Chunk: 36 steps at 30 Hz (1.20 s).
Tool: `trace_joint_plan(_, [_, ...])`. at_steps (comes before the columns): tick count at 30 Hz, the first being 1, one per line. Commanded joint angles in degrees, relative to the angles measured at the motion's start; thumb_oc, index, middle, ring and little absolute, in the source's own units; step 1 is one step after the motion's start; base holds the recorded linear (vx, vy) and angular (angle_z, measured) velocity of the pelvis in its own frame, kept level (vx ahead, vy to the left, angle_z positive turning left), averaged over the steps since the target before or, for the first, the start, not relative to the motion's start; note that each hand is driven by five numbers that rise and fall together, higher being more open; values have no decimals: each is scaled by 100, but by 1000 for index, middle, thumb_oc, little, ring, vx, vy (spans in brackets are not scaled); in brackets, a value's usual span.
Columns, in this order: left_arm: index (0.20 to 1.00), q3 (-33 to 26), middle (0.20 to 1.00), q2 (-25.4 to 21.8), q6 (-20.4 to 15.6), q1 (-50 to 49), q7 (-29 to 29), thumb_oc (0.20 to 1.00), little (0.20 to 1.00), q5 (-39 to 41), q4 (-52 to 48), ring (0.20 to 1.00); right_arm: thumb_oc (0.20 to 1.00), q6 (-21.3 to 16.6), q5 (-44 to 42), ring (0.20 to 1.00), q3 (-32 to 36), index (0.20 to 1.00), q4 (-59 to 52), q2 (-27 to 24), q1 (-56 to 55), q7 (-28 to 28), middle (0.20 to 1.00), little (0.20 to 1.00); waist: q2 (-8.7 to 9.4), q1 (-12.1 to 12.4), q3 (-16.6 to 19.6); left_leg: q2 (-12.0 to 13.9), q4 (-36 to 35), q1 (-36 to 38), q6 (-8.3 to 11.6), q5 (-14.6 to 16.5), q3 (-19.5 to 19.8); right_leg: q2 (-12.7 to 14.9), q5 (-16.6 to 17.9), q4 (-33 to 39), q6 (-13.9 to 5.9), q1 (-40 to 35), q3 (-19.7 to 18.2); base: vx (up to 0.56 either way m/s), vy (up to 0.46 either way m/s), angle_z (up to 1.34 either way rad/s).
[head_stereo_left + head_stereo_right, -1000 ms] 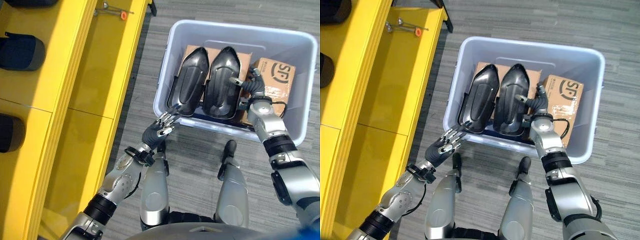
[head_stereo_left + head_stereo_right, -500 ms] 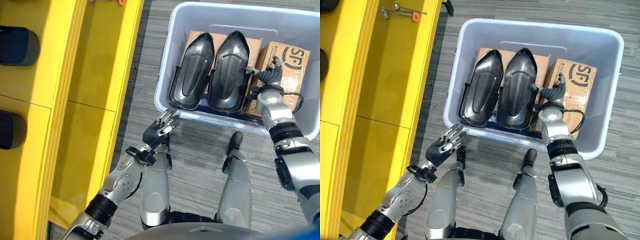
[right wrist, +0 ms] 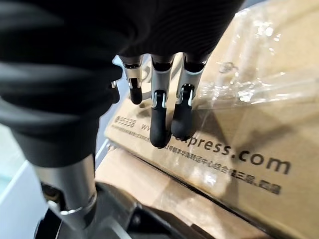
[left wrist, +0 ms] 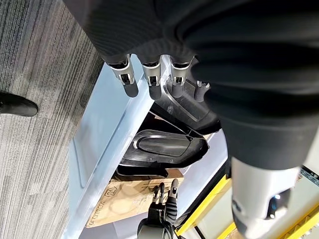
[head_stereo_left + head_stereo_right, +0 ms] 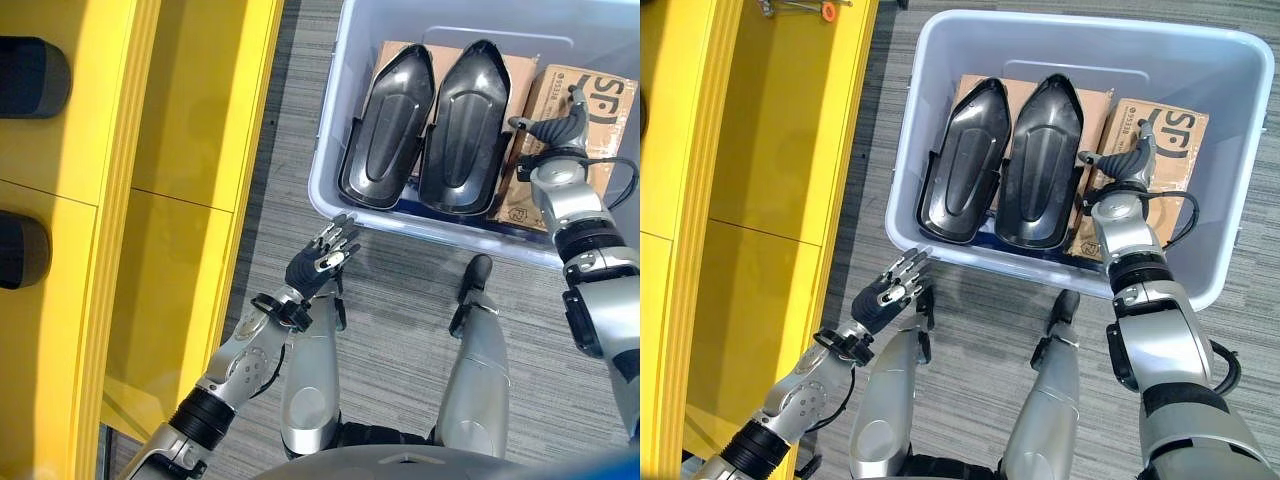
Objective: Move parts from the plastic box to the shelf.
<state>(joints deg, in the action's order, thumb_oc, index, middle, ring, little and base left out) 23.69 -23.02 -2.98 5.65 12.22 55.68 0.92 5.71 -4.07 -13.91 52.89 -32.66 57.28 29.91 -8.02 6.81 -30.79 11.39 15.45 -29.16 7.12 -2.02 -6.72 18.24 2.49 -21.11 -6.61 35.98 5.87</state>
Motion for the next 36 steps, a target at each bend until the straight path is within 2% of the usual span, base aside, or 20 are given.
trace_joint_plan(1, [1000,155,1000,141,-242,-177,123,1000,1000,99,-470,1000,1000,-452,749,1000,-22,1000,-571,-47,-334,916,1000,1000,-440,60,100,-220,120,-440,-340,-172,-118,-82,-616,-1001,280,161,549,-1,46,-3])
trace_joint_plan(4, [1000,178,1000,219,-419,-281,126,1000,1000,87,-452,1000,1000,-936,1334,1000,106,1000,-1632,51,-648,1169,1000,1000,-422,-40,100,-211,81,-421,-354,-172,-146,-111,-601,-942,265,175,492,2,63,-4])
trace_joint_plan(6, [1000,178,1000,302,-494,-287,97,1000,1000,39,-402,1000,1000,-1135,1826,1000,114,1000,-2355,192,-811,1081,1000,1000,-410,-106,100,-208,45,-394,-355,-187,-191,-126,-584,-896,263,177,454,2,81,-2])
trace_joint_plan(11, [1000,215,1000,459,-687,-306,123,1000,1000,35,-230,1000,1000,-1523,2440,1000,-120,1000,-3816,493,-1068,645,1000,1000,-403,-233,100,-187,-6,-316,-328,-225,-266,-133,-575,-850,254,156,365,4,68,-4])
trace_joint_plan(13, [1000,226,1000,509,-756,-317,163,1000,1000,16,-160,1000,1000,-1547,2548,1000,-202,1000,-4142,552,-1147,516,1000,1000,-409,-268,100,-190,-27,-283,-318,-242,-289,-129,-569,-842,256,151,340,0,69,-2])
trace_joint_plan(16, [1000,230,1000,537,-870,-366,223,1000,1000,112,-28,1000,1000,-1214,2450,1000,-382,1000,-4350,611,-1279,387,1000,1000,-434,-304,100,-200,-32,-241,-301,-250,-298,-126,-585,-858,265,145,295,6,57,-6])
trace_joint_plan(21, [1000,143,1000,491,-837,-353,419,1000,1000,176,133,1000,1000,-564,2031,1000,-451,1000,-3648,803,-1272,644,1000,1000,-417,-222,100,-201,-29,-282,-291,-254,-260,-130,-575,-853,268,155,348,-18,-19,-1])
trace_joint_plan(22, [1000,160,1000,518,-829,-293,482,1000,1000,135,175,1000,1000,-439,1660,1000,-467,1000,-3153,899,-1192,691,1000,1000,-415,-164,100,-189,-7,-331,-297,-250,-235,-124,-585,-877,275,177,393,0,0,0])
trace_joint_plan(24, [1000,186,1000,520,-820,-264,430,1000,1000,101,160,1000,1000,-392,1538,1000,-430,1000,-2888,938,-1184,682,1000,1000,-418,-136,100,-189,-11,-358,-298,-256,-214,-123,-587,-887,279,186,416,-10,-17,0])
trace_joint_plan(26, [1000,242,1000,504,-772,-141,296,1000,1000,61,196,1000,1000,-499,929,1000,-363,1000,-2088,1037,-1092,881,1000,1000,-403,-52,100,-189,-10,-461,-314,-274,-167,-120,-583,-927,284,237,496,-28,-72,-3])
trace_joint_plan(27, [1000,241,1000,504,-767,-135,294,1000,1000,57,195,1000,1000,-516,912,1000,-357,1000,-2051,1041,-1083,889,1000,1000,-404,-48,100,-189,-9,-465,-314,-275,-166,-119,-582,-926,284,237,499,-24,-74,-3])
trace_joint_plan(29, [1000,250,1000,493,-706,-68,248,1000,1000,26,178,1000,1000,-565,303,1000,-198,1000,-1522,1081,-940,771,1000,1000,-411,12,100,-196,8,-517,-307,-273,-133,-105,-593,-945,286,255,549,-11,-33,5])
trace_joint_plan(30, [1000,241,1000,483,-667,-32,218,1000,1000,50,160,1000,1000,-577,-80,1000,-113,1000,-1231,1099,-862,512,1000,1000,-415,40,100,-199,26,-544,-303,-265,-117,-99,-605,-961,293,265,571,-3,-12,14])
trace_joint_plan(32, [1000,205,1000,473,-566,13,197,1000,1000,73,98,1000,1000,-365,-276,1000,-54,1000,-926,1080,-765,326,1000,1000,-422,76,100,-209,67,-595,-300,-251,-89,-95,-623,-1007,301,305,591,-3,-11,14])
trace_joint_plan(36, [1000,224,1000,425,-410,70,105,1000,1000,36,0,1000,1000,-425,-1197,1000,70,1000,-361,1077,-563,369,1000,1000,-412,164,100,-219,143,-667,-311,-224,-40,-66,-645,-1095,310,341,640,-1,-27,6])
